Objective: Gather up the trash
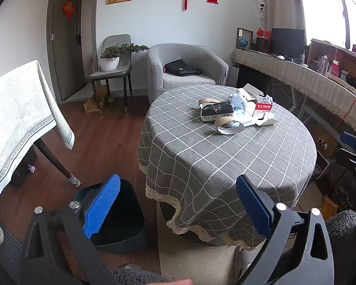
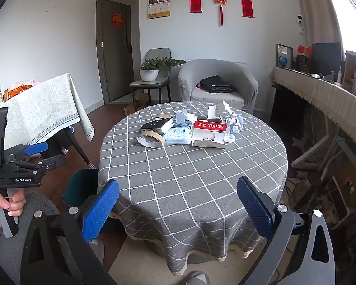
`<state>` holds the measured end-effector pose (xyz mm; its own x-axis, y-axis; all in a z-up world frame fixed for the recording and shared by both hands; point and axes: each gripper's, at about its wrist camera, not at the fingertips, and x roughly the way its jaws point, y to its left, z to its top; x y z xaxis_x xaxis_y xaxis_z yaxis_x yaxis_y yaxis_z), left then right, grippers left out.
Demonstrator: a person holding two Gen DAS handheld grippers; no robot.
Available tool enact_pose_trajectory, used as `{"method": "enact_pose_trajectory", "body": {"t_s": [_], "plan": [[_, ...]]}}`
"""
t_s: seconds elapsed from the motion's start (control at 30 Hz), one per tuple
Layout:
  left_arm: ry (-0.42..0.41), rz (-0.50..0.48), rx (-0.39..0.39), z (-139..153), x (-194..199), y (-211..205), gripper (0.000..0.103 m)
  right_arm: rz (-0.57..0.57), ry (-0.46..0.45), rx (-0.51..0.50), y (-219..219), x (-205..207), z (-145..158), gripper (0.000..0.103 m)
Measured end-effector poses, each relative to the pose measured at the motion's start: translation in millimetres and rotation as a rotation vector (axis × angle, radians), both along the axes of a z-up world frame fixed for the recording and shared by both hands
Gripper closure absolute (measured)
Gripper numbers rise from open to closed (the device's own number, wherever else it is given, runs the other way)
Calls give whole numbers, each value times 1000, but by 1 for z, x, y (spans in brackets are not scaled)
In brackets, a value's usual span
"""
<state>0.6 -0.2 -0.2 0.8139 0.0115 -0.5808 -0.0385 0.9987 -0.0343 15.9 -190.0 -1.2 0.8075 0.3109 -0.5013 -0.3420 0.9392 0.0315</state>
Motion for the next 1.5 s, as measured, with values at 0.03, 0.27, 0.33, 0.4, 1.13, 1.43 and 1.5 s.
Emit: {"method": "enact_pose_trajectory", "body": {"t_s": [0.03,0.27,0.33,0.4,1.13,1.43,1.5], "plan": [[2,-1,-1,0,0,0,3,-1,-3,3,0,0,0,3],[4,2,1,2,2,2,3,1,-2,2,0,-1,0,3],[3,2,1,3,4,2,3,1,-2,0,0,0,0,3],[4,1,0,4,5,3,3,0,-4,3,0,-1,0,3],[1,2,3,-3,0,-1,3,-1,-6,-2,1,-1,0,3],[2,2,2,-3,0,-1,3,-1,-6,-2,1,-1,0,3],[3,2,3,-3,0,-1,3,-1,-5,-3,1,-1,0,3]]}}
